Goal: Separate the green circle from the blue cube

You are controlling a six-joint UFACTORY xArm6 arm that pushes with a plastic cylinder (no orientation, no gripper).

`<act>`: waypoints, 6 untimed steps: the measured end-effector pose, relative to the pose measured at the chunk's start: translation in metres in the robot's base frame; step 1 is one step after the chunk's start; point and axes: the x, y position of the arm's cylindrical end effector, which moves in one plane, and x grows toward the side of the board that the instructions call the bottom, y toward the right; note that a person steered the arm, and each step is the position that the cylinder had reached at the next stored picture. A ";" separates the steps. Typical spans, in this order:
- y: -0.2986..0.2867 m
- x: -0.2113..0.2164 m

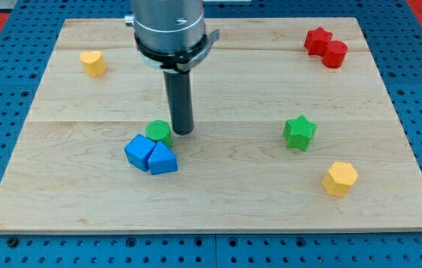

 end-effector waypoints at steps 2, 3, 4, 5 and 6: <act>-0.007 0.039; -0.048 0.032; -0.071 0.006; -0.071 -0.024; -0.064 -0.038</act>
